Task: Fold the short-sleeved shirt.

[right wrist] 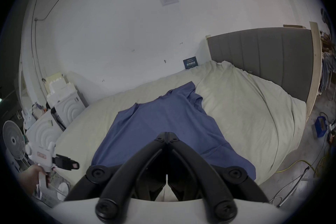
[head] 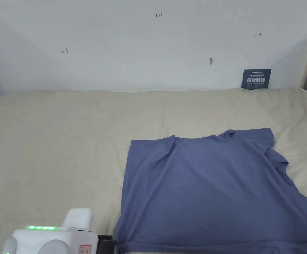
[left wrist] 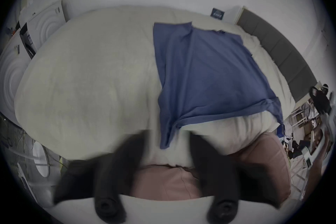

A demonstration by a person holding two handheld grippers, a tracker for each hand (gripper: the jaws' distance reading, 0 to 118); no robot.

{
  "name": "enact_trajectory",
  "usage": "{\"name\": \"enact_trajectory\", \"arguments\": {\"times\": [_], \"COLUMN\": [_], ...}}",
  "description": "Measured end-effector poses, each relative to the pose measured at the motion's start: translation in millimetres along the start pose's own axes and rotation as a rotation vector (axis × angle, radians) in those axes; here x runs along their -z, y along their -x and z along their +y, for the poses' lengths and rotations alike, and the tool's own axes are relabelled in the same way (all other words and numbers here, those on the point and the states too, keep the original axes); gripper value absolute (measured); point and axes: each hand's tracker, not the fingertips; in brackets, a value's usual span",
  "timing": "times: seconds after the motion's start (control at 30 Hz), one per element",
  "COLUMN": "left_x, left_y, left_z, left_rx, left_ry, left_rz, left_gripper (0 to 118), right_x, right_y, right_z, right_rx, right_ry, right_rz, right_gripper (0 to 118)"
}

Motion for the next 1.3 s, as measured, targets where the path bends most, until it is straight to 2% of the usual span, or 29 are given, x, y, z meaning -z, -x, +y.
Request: {"name": "enact_trajectory", "arguments": {"times": [0.03,0.1,0.37,0.4,0.43,0.47,0.5,0.53,0.63,0.7,0.73,0.8,0.83,0.97,1.03,1.07,1.13,1.17,1.23,1.3], "left_x": [12.3,26.3,73.3,74.5,74.9,76.2,78.6,82.0,81.6,79.4,76.3,63.7,60.6,42.2,34.0,27.4,23.0,22.0,19.2,17.2], "left_y": [0.5,0.1,-4.3,-4.6,-2.6,-1.1,-0.2,0.6,0.3,-1.6,-0.8,-5.2,-7.9,-21.6,-26.4,-31.5,-35.5,-37.5,-43.2,-49.3], "left_z": [-0.1,-1.4,5.0,5.0,4.8,5.0,5.3,7.0,10.0,12.9,13.7,16.8,18.5,26.8,31.2,32.8,35.8,36.7,39.0,38.6], "left_rx": [0.000,-0.009,-0.006,-0.021,-0.035,-0.042,-0.049,-0.045,-0.002,0.018,0.023,0.003,0.002,0.066,0.070,0.066,0.044,0.039,0.038,0.048], "left_ry": [0.018,0.022,0.081,0.092,0.084,0.084,0.090,0.100,0.103,0.094,0.081,0.069,0.074,0.047,0.034,0.029,0.027,0.031,0.034,0.034], "left_rz": [-0.011,-0.040,0.026,0.023,0.020,0.017,0.029,0.044,0.034,0.034,0.038,-0.049,-0.038,-0.021,-0.016,-0.019,-0.036,-0.040,-0.041,-0.030], "left_gripper": [118,118,118,114,103,82,51,43,32,14,9,9,9,9,9,9,9,9,9,9], "right_x": [1.1,3.9,20.2,21.6,22.8,23.7,24.4,25.7,29.2,28.8,29.2,28.7,31.3,50.9,56.9,61.4,73.0,78.8,89.0,94.6], "right_y": [1.2,2.5,1.8,1.9,1.9,1.7,1.0,0.0,-3.1,-10.1,-17.0,-32.4,-44.5,-100.0,-125.5,-134.5,-161.2,-167.3,-174.2,-178.8], "right_z": [-2.4,-6.2,-12.1,-12.7,-13.3,-13.5,-13.9,-14.4,-16.2,-15.0,-13.0,-7.3,-3.8,-0.8,-3.8,-5.1,-11.5,-14.7,-24.1,-30.4], "right_rx": [-0.004,-0.010,0.008,0.009,0.008,0.008,0.009,0.010,0.014,0.039,0.048,0.055,0.056,0.061,0.035,0.030,0.038,0.035,-0.026,-0.103], "right_ry": [0.012,0.036,0.104,0.111,0.116,0.119,0.122,0.128,0.137,0.136,0.130,0.126,0.148,0.388,0.441,0.483,0.531,0.540,0.581,0.607], "right_rz": [0.007,0.018,0.026,0.026,0.024,0.022,0.022,0.024,0.018,0.017,0.016,0.005,-0.007,-0.045,-0.087,-0.083,-0.066,-0.093,-0.215,-0.208], "right_gripper": [0,0,0,0,0,0,0,0,0,0,0,0,0,0,0,8,90,114,115,113]}}
